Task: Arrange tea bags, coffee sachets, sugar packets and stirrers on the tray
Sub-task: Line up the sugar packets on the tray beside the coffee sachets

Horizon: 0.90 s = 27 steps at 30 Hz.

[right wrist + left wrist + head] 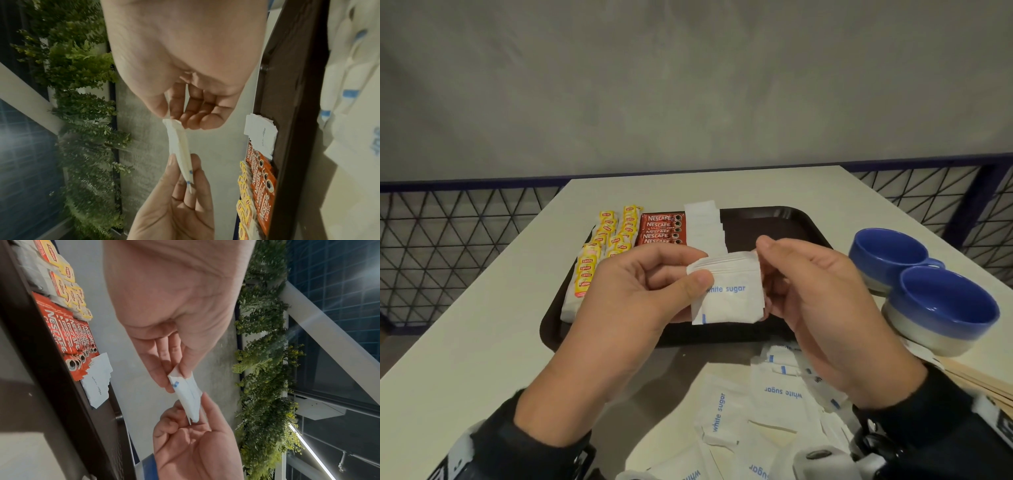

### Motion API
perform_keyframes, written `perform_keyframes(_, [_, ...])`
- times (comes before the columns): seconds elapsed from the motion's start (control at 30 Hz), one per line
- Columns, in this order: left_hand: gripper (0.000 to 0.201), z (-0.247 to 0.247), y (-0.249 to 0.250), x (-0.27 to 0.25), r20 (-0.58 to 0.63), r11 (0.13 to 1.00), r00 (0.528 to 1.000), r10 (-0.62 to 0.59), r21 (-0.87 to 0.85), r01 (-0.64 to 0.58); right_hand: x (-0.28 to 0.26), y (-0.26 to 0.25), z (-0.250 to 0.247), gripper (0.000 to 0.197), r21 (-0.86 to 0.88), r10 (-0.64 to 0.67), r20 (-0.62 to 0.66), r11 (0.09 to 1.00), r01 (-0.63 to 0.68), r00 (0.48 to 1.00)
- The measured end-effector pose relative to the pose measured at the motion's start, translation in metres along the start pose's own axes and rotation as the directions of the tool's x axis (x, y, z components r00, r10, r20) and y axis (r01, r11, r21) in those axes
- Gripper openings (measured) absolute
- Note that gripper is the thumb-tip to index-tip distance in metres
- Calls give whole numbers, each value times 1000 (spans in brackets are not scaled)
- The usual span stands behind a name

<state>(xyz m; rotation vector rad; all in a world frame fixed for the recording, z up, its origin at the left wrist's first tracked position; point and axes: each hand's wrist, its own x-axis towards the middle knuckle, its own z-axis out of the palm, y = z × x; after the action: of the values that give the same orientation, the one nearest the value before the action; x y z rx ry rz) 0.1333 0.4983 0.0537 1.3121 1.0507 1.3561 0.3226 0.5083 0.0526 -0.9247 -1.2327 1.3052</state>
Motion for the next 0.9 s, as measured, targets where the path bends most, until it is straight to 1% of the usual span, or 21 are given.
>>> perform_keyframes(0.07, [23,0,0,1,-26,1000,1000,2,4,-2,-2,-2,1,33,-28,-26,52,999,27,998])
perform_keyframes(0.1, [24,0,1,1,-34,1000,999,0,2,0,-2,-2,2,32,-60,-44,70,997,49,997])
perform_keyframes(0.17, [24,0,2,1,-47,1000,999,-7,0,7,-2,0,2,23,-117,-71,72,990,79,995])
perform_keyframes(0.23, [20,-1,2,1,-50,1000,999,-20,-4,19,-1,4,2,12,-138,-74,64,987,82,995])
perform_keyframes(0.27, [18,-1,2,1,-45,1000,999,-28,-7,27,0,5,2,10,-140,-74,61,987,82,995])
perform_keyframes(0.43, [7,-1,4,1,-40,998,998,-54,-27,53,0,6,0,11,-146,-71,47,986,78,996])
perform_keyframes(0.57, [5,-2,4,1,-55,998,997,-61,-7,61,1,5,1,18,-165,-58,60,984,67,997])
perform_keyframes(0.67, [7,-2,5,3,-75,997,994,-81,8,82,0,3,2,9,-204,2,81,979,14,997])
perform_keyframes(0.73, [8,-6,7,6,-125,995,988,-95,-24,92,1,2,1,12,-253,32,47,967,-19,998])
perform_keyframes(0.77, [7,-9,9,8,-149,995,985,-92,-42,87,2,1,0,14,-244,48,15,969,-43,999])
perform_keyframes(0.83, [6,-17,16,10,-194,996,978,-70,-66,58,6,0,-5,16,-120,128,-70,984,-135,989])
perform_keyframes(0.9, [19,-26,21,12,-245,996,968,-47,-86,27,13,-1,-7,11,31,241,-139,970,-239,960])
